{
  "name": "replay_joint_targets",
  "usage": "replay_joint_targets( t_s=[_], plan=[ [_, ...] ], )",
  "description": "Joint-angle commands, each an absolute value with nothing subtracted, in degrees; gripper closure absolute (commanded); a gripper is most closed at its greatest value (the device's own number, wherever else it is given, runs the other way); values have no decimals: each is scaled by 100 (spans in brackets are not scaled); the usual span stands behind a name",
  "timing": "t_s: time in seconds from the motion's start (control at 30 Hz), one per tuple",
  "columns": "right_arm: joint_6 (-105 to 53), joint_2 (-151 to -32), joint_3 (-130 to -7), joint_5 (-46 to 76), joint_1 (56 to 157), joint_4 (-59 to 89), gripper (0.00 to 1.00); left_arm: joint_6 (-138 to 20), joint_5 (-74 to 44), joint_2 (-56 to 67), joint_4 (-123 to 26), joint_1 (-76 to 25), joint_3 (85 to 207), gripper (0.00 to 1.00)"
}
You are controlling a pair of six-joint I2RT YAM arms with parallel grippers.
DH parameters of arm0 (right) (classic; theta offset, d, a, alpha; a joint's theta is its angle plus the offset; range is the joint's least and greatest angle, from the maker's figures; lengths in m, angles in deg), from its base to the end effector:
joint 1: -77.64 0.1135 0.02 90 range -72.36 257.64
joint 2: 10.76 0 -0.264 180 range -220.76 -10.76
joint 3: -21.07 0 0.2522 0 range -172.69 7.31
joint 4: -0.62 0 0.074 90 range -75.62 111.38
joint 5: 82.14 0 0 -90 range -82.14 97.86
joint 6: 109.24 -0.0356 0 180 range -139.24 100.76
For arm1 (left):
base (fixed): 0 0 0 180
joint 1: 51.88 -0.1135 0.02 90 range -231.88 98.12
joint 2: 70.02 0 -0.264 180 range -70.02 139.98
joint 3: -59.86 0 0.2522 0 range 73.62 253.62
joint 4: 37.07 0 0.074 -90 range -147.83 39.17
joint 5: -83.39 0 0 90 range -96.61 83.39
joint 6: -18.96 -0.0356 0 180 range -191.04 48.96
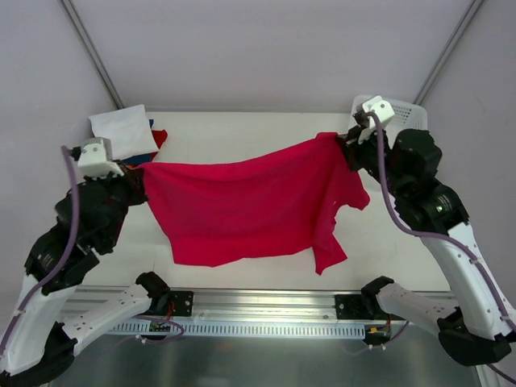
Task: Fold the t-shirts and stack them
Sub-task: Flatten the tshirt out
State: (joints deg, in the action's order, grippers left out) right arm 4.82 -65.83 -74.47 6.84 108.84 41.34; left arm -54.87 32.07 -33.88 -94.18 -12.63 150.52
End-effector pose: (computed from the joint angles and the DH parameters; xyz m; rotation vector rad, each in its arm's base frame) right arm 0.1460 0.0877 0.4932 -0.7184 1.4025 0.0837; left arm 0.0566 -0.0175 0.4700 -0.1963 1.5978 -0.2041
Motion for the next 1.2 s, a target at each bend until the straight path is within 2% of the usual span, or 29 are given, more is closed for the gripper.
replay_joint_targets(
  t_s=[0.0,0.37,0.8,1.17],
  plan=[
    [757,-6876,-7329,242,10840,3425,100,-5618,3751,-3004,-8801,-1347,14781,100],
    [845,-8282,-7214,-49,10498,2581,100,-6102,4463,-1888,-7606,-1434,14200,100],
    [687,-10400,-8180,47,9716,2141,100,-6497,3391,-209,-6279,-2884,14200,100],
    [660,-12236,-9244,258,9434,1728,100,-6673,3127,1584,-5347,-3447,14630,100]
  ],
)
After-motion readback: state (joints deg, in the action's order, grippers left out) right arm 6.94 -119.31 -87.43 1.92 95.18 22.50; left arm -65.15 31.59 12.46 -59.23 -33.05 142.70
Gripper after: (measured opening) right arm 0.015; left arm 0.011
